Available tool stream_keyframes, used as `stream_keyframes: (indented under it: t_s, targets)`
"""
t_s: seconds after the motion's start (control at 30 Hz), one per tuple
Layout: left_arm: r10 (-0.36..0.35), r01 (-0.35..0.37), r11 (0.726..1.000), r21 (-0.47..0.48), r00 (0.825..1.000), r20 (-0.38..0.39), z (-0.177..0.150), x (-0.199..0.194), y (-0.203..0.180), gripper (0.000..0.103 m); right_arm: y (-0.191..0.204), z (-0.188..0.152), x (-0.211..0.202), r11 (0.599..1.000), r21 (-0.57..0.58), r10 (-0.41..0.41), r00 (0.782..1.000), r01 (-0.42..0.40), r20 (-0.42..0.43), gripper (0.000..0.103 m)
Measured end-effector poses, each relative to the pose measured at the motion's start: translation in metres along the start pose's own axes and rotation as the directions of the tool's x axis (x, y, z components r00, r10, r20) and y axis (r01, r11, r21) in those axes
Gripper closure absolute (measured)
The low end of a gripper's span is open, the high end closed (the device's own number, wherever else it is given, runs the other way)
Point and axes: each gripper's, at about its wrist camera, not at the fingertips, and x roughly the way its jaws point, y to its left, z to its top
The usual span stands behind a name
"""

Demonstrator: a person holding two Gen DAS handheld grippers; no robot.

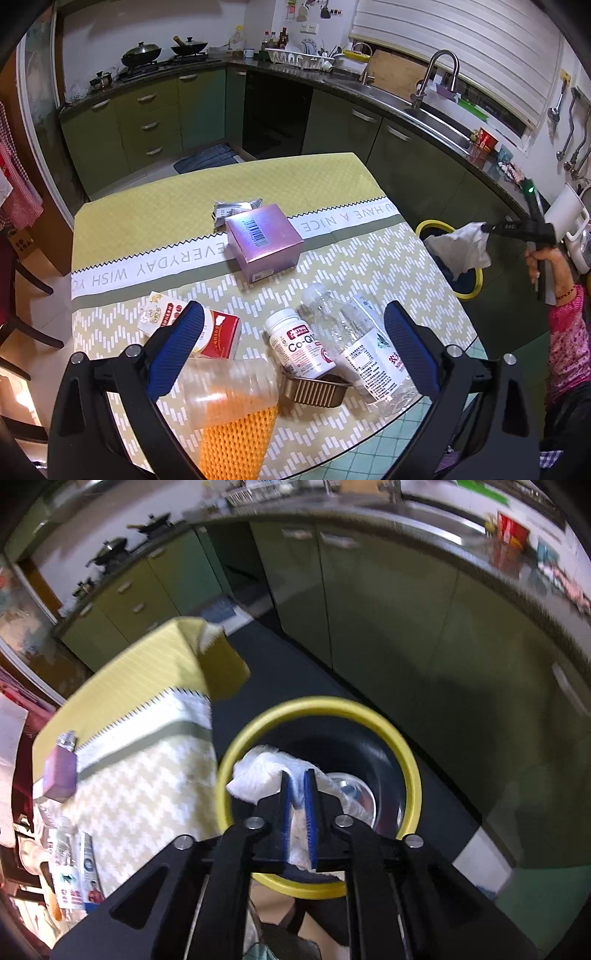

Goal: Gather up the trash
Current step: 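Carry the tissue over the bin and open the right gripper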

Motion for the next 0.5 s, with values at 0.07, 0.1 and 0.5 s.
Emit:
stream_keyframes:
  t_s: [0.07, 0.1, 0.5]
  targets:
    - [-0.002, 0.002, 1.000, 0.000, 1.000, -0.008, 0.001, 0.002, -0.001, 0.010, -0.006, -0.004, 0.002, 1.000, 0.017, -0.003, 1.000, 0.003, -0.008, 0.059]
    - [-0.001, 0.001, 1.000, 0.002, 1.000, -0.010, 0.001, 0.002, -0.002, 0.010, -0.006, -0.007, -0.001, 1.000, 0.009, -0.002, 1.000, 0.002, 0.002, 0.059]
    - [0.052, -0.059, 0.996, -0.062, 0.993, -0.107, 0.029, 0.030, 0.004, 0.007, 0.031, -0.039, -0.051, 0.994, -0.098, 0.048, 0.994, -0.038, 0.100, 0.057]
